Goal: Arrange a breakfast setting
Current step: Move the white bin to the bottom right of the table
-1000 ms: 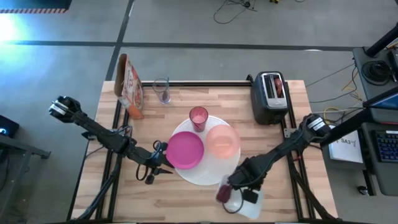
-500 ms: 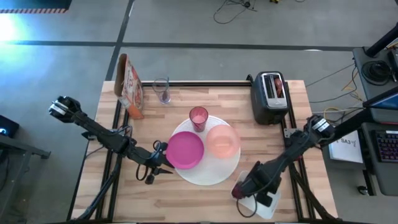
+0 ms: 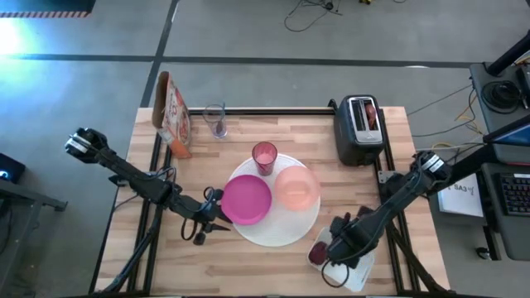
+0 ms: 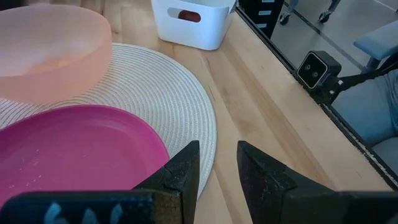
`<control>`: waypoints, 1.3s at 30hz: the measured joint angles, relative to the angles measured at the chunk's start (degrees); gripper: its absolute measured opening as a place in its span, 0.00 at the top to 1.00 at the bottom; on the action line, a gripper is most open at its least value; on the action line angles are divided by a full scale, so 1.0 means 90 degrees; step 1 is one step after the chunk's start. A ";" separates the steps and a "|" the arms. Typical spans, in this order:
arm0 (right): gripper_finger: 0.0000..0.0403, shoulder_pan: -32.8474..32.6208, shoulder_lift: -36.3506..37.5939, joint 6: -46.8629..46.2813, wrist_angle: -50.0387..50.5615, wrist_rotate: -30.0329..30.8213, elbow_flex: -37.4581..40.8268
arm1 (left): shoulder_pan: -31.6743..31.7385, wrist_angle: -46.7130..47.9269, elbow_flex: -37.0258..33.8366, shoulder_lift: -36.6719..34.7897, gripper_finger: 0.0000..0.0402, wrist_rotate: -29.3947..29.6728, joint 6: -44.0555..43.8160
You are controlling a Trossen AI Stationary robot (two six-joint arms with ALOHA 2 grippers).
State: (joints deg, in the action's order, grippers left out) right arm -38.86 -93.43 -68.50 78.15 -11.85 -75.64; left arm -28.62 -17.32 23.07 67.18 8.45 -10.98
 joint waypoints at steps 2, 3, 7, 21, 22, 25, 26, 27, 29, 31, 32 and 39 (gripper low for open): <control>0.98 0.0150 0.0000 0.0163 -0.0123 0.0010 -0.0001 | 0.0000 -0.0041 0.0000 0.0000 0.77 0.0000 -0.0002; 0.97 0.0217 0.0000 0.0237 -0.0153 0.0009 -0.0019 | 0.0000 -0.0074 0.0000 0.0000 0.77 0.0000 -0.0007; 0.93 0.0421 0.0012 0.0730 -0.0284 0.0260 -0.0120 | 0.0000 -0.0113 0.0021 -0.0002 0.77 0.0003 -0.0019; 0.66 0.0706 0.0010 0.2879 -0.0814 0.1346 -0.0175 | 0.0000 -0.0132 0.0051 -0.0002 0.77 0.0017 -0.0027; 0.65 0.0706 0.0010 0.3051 -0.0816 0.1550 -0.0175 | 0.0000 -0.0129 0.0051 -0.0002 0.77 0.0021 -0.0027; 0.64 0.0717 0.0010 0.3655 -0.0828 0.2029 -0.0175 | 0.0000 -0.0132 0.0052 -0.0002 0.77 0.0139 -0.0029; 0.64 0.0718 0.0010 0.3867 -0.0842 0.2171 -0.0175 | 0.0000 -0.0132 0.0051 -0.0002 0.77 0.0164 -0.0029; 0.64 0.0715 0.0010 0.4040 -0.0884 0.2257 -0.0175 | 0.0000 -0.0132 0.0051 -0.0002 0.77 0.0168 -0.0029; 0.64 0.0714 0.0010 0.4340 -0.0992 0.2318 -0.0175 | 0.0000 -0.0141 0.0051 -0.0002 0.77 0.0168 -0.0029; 0.65 0.0711 0.0007 0.4627 -0.1081 0.2317 -0.0175 | 0.0000 -0.0154 0.0051 -0.0002 0.77 0.0169 -0.0059; 0.66 0.0711 0.0007 0.4765 -0.1154 0.2315 -0.0175 | 0.0000 -0.0161 0.0051 -0.0002 0.77 0.0170 -0.0061; 0.70 0.0711 -0.0004 0.5422 -0.1508 0.2313 -0.0169 | 0.0000 -0.0183 0.0051 -0.0002 0.77 0.0170 -0.0061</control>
State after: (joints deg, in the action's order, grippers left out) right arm -32.47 -93.46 -19.70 64.58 8.97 -77.16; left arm -28.62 -18.96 23.53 67.16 9.98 -11.53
